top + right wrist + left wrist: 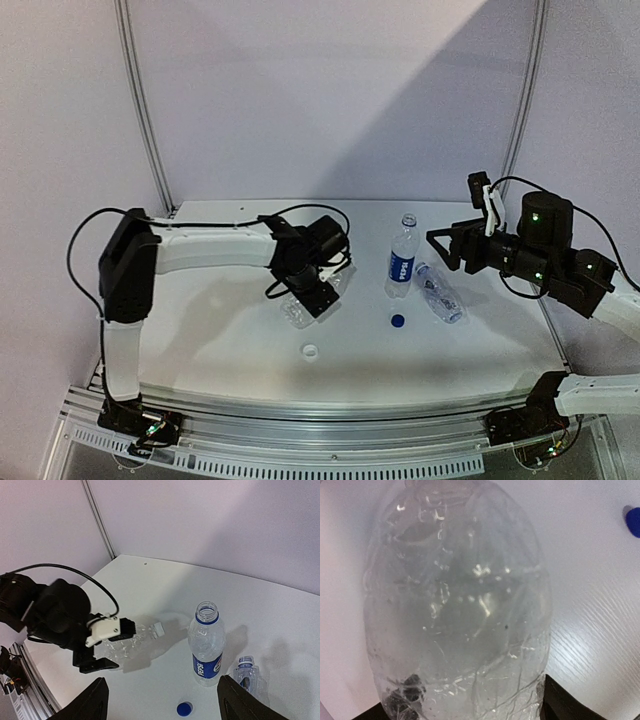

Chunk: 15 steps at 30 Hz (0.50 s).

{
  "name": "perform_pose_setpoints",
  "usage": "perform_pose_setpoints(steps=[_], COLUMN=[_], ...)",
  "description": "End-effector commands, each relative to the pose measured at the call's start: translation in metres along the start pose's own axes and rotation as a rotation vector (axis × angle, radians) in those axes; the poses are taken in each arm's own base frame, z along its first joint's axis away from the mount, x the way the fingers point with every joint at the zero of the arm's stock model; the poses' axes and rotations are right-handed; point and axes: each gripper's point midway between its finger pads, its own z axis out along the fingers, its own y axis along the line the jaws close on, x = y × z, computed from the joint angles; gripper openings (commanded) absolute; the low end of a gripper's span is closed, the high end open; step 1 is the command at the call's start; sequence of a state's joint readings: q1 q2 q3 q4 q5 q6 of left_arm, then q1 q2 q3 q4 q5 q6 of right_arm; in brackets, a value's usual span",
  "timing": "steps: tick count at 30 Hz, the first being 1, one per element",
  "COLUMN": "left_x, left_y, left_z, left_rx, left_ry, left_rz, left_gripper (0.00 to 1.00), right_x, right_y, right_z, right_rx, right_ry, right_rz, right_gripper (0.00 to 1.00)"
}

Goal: Unscrew the bottle caps

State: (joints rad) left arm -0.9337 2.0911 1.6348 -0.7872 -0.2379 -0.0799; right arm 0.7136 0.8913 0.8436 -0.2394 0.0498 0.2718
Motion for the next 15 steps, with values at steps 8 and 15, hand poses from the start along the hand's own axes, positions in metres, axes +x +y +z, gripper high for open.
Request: perform_pose_setpoints(steps=[8, 15], left_x=[0.011, 0.037], left_y=[-0.015, -0.037], left_z=[-0.106, -0.155], left_rx=[0.113, 0.157], left_ry=[-0.471, -0.866], left_rz=[0.111, 0.316], left_gripper=[0.0, 0.0], right_x=[0.004, 0.029], right_y=[0.019, 0.075], right_z=[0.0, 0.012], right_rx=[-0.11, -0.424], right_ry=[0.009, 0.229], right_rz=[-0.032, -0.04], right_gripper=[0.75, 0.7])
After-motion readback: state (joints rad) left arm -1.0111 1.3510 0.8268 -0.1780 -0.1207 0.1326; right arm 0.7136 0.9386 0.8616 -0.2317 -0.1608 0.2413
